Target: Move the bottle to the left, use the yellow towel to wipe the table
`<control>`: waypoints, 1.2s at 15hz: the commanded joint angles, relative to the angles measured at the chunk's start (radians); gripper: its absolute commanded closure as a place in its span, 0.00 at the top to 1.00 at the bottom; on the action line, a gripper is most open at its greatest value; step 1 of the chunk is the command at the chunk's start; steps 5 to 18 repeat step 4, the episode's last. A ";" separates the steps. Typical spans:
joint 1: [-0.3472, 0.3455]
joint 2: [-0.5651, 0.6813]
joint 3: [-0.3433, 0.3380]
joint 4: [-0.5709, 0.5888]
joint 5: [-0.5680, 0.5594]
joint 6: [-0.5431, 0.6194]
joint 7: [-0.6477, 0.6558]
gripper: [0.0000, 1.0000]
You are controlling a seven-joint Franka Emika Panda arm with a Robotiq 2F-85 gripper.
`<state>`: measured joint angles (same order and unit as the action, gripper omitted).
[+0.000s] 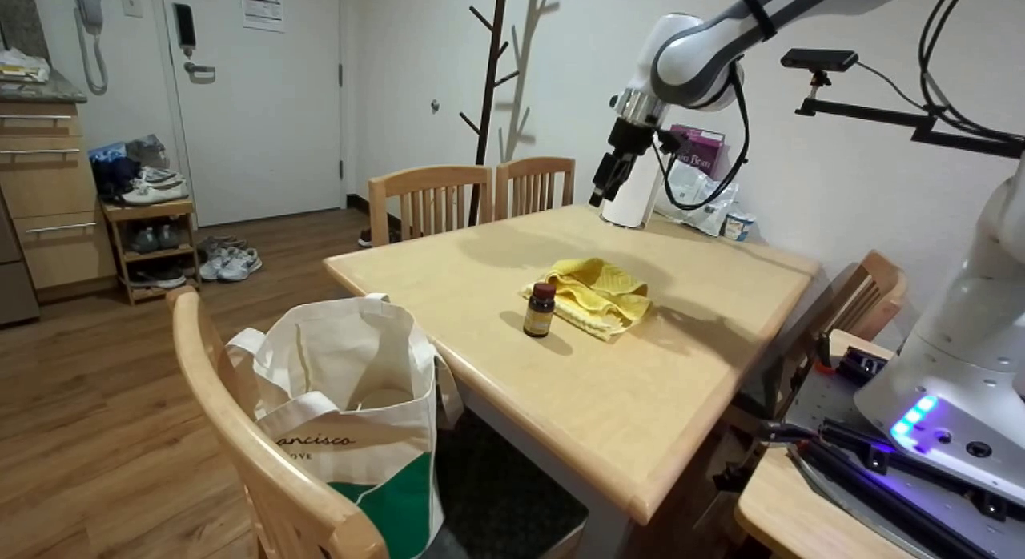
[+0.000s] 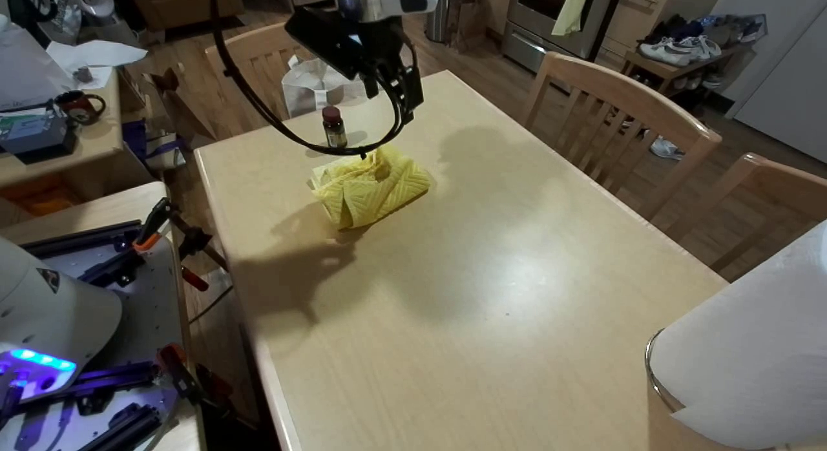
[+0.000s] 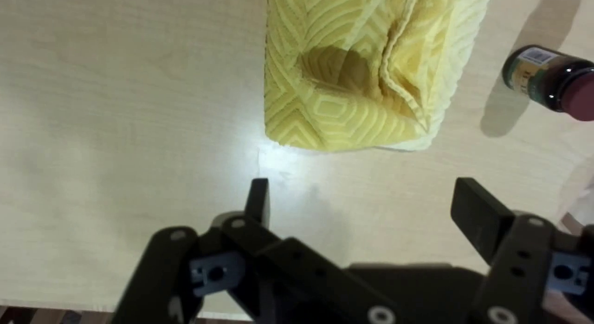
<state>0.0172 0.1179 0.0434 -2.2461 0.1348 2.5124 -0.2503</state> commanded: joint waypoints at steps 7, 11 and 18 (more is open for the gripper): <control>-0.011 -0.045 0.005 -0.019 0.052 -0.010 -0.060 1.00; -0.011 -0.045 0.005 -0.019 0.052 -0.010 -0.060 1.00; -0.011 -0.045 0.005 -0.019 0.052 -0.010 -0.060 1.00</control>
